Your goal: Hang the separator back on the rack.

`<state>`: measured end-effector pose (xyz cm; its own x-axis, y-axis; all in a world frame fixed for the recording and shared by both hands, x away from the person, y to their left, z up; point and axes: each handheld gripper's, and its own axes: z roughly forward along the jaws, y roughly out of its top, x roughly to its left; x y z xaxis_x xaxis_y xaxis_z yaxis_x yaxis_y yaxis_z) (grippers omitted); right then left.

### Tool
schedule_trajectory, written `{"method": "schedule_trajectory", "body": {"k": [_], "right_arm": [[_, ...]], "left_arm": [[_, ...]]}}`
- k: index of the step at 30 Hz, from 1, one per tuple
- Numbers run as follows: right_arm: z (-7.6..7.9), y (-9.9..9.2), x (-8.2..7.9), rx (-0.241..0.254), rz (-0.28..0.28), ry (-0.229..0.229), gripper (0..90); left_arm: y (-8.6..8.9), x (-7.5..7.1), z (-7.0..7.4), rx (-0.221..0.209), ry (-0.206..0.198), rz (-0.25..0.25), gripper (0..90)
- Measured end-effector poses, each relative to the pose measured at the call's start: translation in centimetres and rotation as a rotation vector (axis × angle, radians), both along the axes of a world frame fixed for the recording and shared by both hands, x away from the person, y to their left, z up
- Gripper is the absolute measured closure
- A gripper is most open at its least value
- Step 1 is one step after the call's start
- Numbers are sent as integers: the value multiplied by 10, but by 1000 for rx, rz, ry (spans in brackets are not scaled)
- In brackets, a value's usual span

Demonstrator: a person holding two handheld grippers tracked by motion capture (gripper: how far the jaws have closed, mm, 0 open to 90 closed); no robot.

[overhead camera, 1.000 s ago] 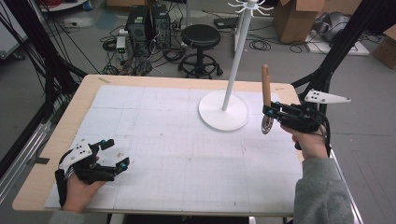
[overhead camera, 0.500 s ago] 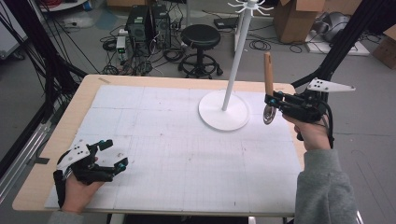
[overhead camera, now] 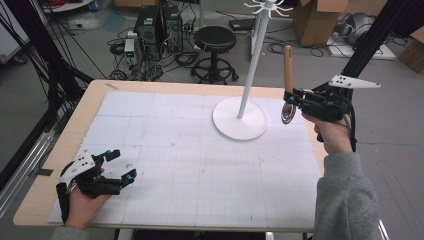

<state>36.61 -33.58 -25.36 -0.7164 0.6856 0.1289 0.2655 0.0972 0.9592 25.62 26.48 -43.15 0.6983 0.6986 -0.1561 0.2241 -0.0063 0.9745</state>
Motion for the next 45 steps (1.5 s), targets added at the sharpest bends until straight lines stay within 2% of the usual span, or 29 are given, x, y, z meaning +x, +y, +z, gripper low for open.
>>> {"method": "schedule_trajectory", "body": {"k": [3,5,7,9,12,17,21,31,45], "right_arm": [[3,0,3,5,-15,-9,698],[5,-1,5,7,-20,-10,698],[7,-1,7,3,-27,-7,698],[9,0,9,12,-22,-11,698],[12,3,11,-2,-21,-16,698],[18,9,15,0,-29,-23,698],[21,12,20,2,-37,-28,698],[31,15,26,-7,-63,-42,698],[39,17,32,26,-88,-56,698]], "left_arm": [[1,-1,1,-6,2,2,18],[1,-1,1,-36,9,-5,18],[2,-1,2,-38,1,-3,18],[2,0,1,-37,13,-3,18],[3,1,-1,-33,21,2,18],[2,-1,-1,-31,16,-2,18],[0,-2,-2,-11,17,-11,18],[3,-1,-3,-23,22,-4,18],[3,-2,-3,-25,24,-5,18]]}}
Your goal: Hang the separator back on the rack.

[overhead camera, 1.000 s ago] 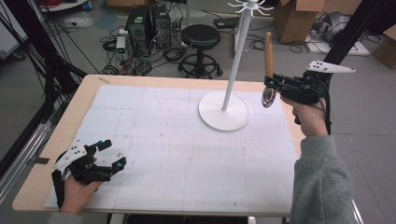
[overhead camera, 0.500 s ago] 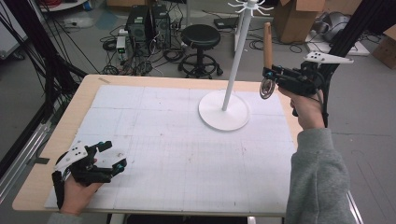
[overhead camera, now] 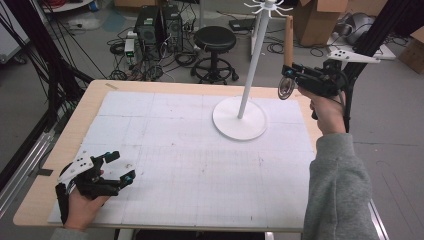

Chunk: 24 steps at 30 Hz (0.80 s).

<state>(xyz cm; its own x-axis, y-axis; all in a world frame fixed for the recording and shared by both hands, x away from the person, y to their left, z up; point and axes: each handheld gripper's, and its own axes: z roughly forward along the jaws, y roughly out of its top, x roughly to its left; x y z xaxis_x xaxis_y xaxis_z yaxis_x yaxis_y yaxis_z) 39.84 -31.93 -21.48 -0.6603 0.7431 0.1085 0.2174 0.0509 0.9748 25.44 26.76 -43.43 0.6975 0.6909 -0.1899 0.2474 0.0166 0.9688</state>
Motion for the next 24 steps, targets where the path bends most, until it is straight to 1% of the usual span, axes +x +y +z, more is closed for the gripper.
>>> {"method": "schedule_trajectory", "body": {"k": [5,11,12,14,18,24], "right_arm": [[4,2,1,-2,-14,-10,698],[5,0,3,15,-26,-10,698],[5,0,3,16,-30,-12,698],[5,0,4,15,-37,-11,698],[4,1,6,11,-33,-6,698],[3,4,8,19,-33,-4,698]], "left_arm": [[0,1,-1,1,2,-4,18],[0,1,-1,0,2,-4,18],[1,1,-1,7,0,-3,18],[0,0,-1,4,4,-3,18],[0,0,-1,3,6,-4,18],[0,1,-1,5,5,-4,18]]}}
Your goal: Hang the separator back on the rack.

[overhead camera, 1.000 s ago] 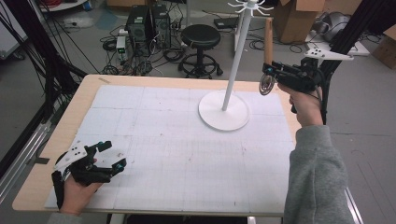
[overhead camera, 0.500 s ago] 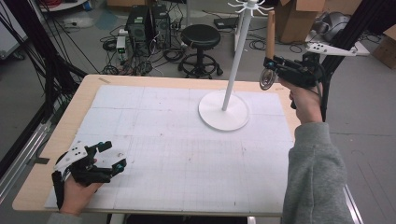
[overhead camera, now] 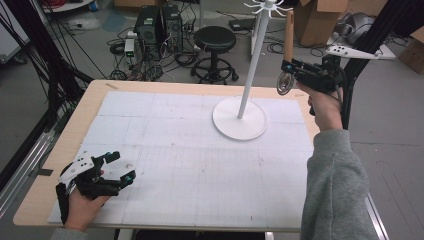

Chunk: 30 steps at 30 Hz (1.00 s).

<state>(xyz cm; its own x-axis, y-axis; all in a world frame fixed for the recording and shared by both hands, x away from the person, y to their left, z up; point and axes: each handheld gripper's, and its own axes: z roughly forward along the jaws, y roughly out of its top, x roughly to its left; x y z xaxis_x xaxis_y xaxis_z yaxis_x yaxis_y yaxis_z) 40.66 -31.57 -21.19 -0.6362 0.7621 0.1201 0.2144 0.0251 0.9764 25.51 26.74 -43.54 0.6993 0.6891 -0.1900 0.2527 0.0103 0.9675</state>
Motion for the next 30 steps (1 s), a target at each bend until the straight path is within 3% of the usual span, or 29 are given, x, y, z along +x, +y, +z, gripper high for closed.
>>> {"method": "schedule_trajectory", "body": {"k": [30], "right_arm": [[-3,11,10,-2,-17,4,698]], "left_arm": [[0,0,0,3,8,-5,18]]}}
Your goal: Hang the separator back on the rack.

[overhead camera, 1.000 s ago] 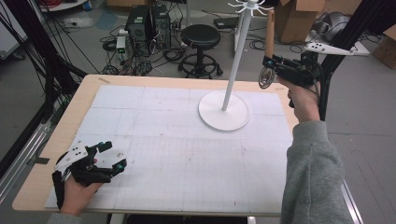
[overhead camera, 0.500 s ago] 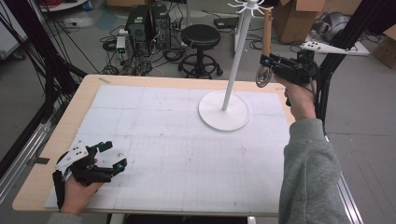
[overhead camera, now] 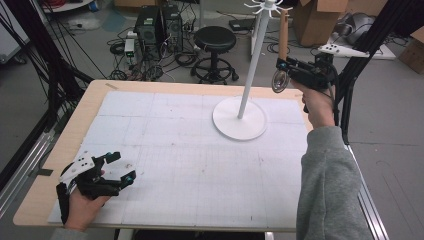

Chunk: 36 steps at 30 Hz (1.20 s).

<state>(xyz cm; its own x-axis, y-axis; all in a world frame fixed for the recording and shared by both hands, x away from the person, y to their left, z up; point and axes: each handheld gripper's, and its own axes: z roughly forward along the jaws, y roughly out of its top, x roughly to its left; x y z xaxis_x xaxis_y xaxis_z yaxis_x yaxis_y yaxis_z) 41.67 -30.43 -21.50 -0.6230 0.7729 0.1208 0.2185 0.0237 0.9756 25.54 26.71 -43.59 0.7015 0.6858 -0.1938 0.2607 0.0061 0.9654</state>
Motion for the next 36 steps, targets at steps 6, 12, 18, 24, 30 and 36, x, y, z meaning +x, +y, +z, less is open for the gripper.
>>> {"method": "schedule_trajectory", "body": {"k": [6,12,18,24,30,36], "right_arm": [[-3,0,0,-10,-2,5,698],[-4,2,1,-15,0,6,698],[-4,3,2,-12,-7,9,697],[-4,4,5,-15,-11,11,697],[-6,8,7,-14,-12,14,697],[-7,12,9,-24,-30,5,695]], "left_arm": [[-1,0,-1,8,-1,1,18],[-1,0,0,6,0,-1,18],[0,0,0,5,-1,-2,18],[0,0,-1,6,2,0,18],[1,0,-1,3,3,0,18],[3,-1,-1,2,1,2,18]]}}
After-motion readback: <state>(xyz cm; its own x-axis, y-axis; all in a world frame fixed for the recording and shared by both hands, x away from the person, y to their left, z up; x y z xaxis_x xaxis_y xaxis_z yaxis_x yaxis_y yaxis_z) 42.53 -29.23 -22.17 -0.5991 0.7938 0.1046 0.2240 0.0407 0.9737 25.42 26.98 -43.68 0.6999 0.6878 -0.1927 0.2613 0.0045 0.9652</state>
